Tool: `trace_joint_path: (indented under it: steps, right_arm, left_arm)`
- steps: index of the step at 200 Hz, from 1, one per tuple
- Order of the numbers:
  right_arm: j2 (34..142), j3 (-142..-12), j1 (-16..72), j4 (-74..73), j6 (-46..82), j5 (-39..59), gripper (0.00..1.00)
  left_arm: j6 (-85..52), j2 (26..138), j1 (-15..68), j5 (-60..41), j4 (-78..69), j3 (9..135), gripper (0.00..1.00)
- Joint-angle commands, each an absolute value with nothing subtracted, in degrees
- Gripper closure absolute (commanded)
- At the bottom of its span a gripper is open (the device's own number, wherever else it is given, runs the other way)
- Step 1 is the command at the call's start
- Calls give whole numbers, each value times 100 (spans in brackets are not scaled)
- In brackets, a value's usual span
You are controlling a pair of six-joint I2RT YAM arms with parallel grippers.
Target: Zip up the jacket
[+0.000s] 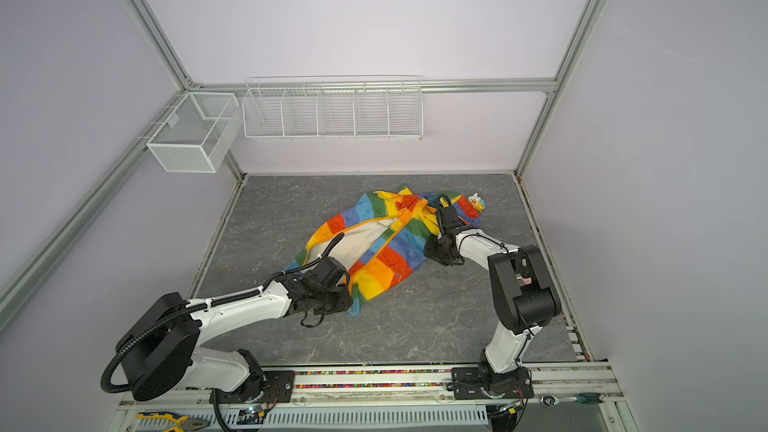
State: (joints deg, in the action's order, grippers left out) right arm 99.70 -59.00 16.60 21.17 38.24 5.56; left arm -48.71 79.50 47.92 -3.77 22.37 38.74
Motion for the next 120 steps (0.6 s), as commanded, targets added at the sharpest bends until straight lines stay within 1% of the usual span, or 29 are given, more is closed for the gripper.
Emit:
trace_joint_path:
  steps: [1, 21, 30, 60, 86, 92, 110, 120]
  right_arm:
    - [10006, -6194, 1619, 2247, 3744, 389, 79]
    - [9919, -6360, 1528, 2494, 3557, 318, 93]
    - [9839, -6423, 1491, 2612, 3464, 316, 93]
    - [9455, -6555, 1340, 2983, 3194, 213, 93]
    - [9176, -6559, 1196, 3160, 3138, 373, 93]
    - [9147, -6533, 1201, 3152, 3146, 482, 89]
    - [9115, -6386, 1212, 3049, 3273, 722, 62]
    - [9114, -6244, 1230, 2878, 3375, 805, 52]
  left_arm:
    - [-4809, 7656, 4656, 28, 2661, 4200, 86]
    - [-4588, 7526, 4504, 24, 2981, 4364, 97]
    - [-4493, 7469, 4421, 1, 3114, 4431, 99]
    - [-4211, 7239, 4251, 77, 3646, 4686, 99]
    - [-3971, 7123, 4219, 67, 3833, 4835, 97]
    - [-3948, 7123, 4211, 27, 3815, 4843, 97]
    - [-3935, 7181, 4210, -102, 3797, 4866, 96]
    - [-3948, 7235, 4210, -163, 3804, 4886, 95]
